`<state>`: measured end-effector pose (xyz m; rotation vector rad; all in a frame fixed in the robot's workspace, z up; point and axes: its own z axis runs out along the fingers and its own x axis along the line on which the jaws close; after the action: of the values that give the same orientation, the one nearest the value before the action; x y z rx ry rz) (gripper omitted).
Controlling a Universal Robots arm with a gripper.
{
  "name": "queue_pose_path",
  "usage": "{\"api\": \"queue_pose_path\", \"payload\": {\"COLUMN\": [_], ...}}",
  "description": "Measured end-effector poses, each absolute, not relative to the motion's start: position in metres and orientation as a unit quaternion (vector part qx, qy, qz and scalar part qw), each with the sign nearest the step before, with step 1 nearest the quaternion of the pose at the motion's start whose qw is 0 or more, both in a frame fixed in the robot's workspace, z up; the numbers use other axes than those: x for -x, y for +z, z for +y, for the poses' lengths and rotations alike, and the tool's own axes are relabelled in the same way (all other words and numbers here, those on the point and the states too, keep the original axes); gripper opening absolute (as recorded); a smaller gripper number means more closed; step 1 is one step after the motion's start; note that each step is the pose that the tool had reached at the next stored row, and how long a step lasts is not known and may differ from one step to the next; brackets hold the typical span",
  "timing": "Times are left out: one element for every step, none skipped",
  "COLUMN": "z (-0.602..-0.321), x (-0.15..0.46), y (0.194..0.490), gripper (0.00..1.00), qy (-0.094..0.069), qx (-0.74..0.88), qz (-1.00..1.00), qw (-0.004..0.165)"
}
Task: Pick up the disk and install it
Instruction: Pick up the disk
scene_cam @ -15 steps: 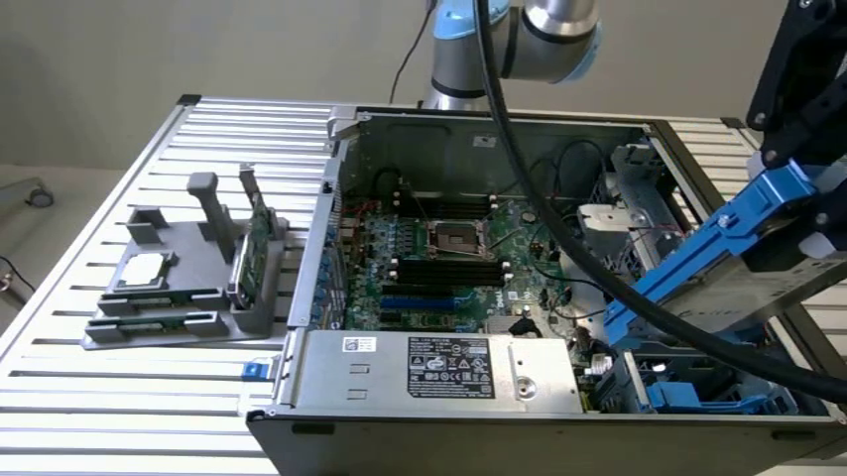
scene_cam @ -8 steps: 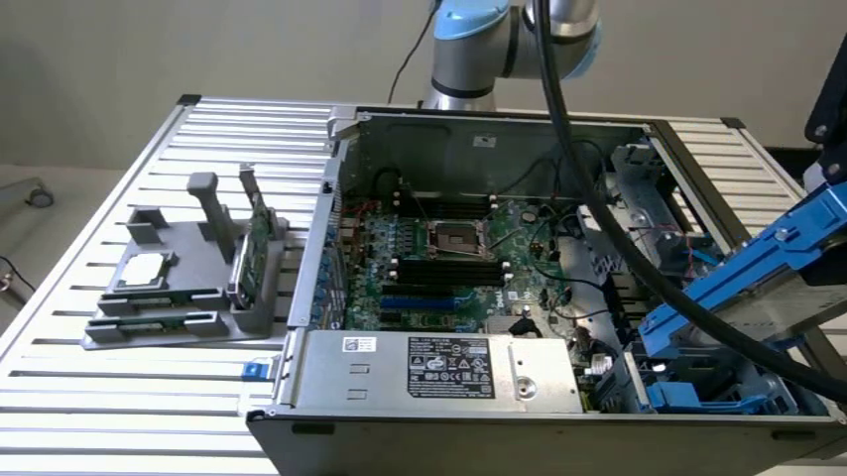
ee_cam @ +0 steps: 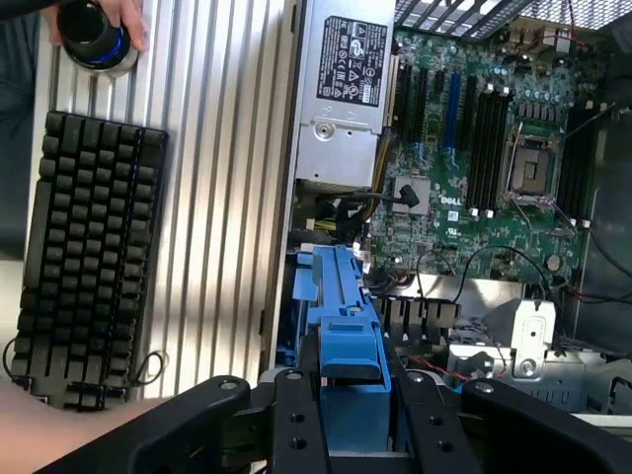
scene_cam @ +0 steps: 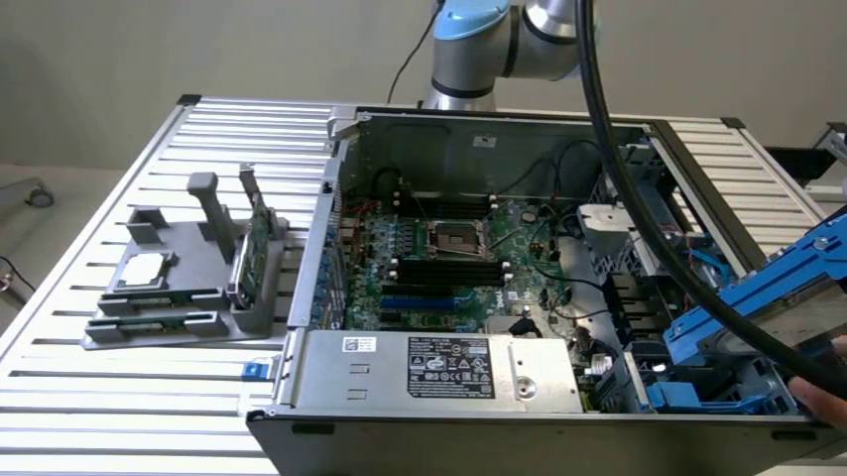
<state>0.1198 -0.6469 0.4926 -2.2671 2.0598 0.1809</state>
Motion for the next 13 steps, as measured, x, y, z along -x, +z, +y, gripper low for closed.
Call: {"api": "queue_pose_path", "payload": {"z": [-0.6469, -0.6469, -0.6469, -0.6469, -0.6469, -0.6469, -0.6469, -0.6469, -0.6469, -0.6469, -0.6469, -0.6469, -0.6469], "x": [-0.1198, -0.1198, -0.1198, -0.1198, -0.1198, -0.1198, -0.1198, -0.1198, -0.1198, -0.1199, -0.1199, -0.1199, -0.1199], "y": [0.4926, 0.4926, 0.4926, 0.4926, 0.4926, 0.4926, 0.4926, 0.4926, 0.4926, 0.4926, 0.4926, 0.4926, 0.4926], "gripper": [0.33, 0.33, 0.33, 0.33, 0.33, 0.33, 0.33, 0.33, 0.33, 0.33, 0.33, 0.33, 0.33], "qy": [0.059, 0.059, 0.059, 0.059, 0.059, 0.059, 0.059, 0.059, 0.059, 0.059, 0.059, 0.059, 0.059], "qx": [0.738, 0.738, 0.738, 0.738, 0.738, 0.738, 0.738, 0.738, 0.738, 0.738, 0.738, 0.738, 0.738], "qz": [0.671, 0.671, 0.671, 0.671, 0.671, 0.671, 0.671, 0.671, 0.671, 0.671, 0.671, 0.671, 0.671], "qw": [0.037, 0.037, 0.037, 0.037, 0.037, 0.037, 0.037, 0.037, 0.037, 0.037, 0.037, 0.037, 0.037]}}
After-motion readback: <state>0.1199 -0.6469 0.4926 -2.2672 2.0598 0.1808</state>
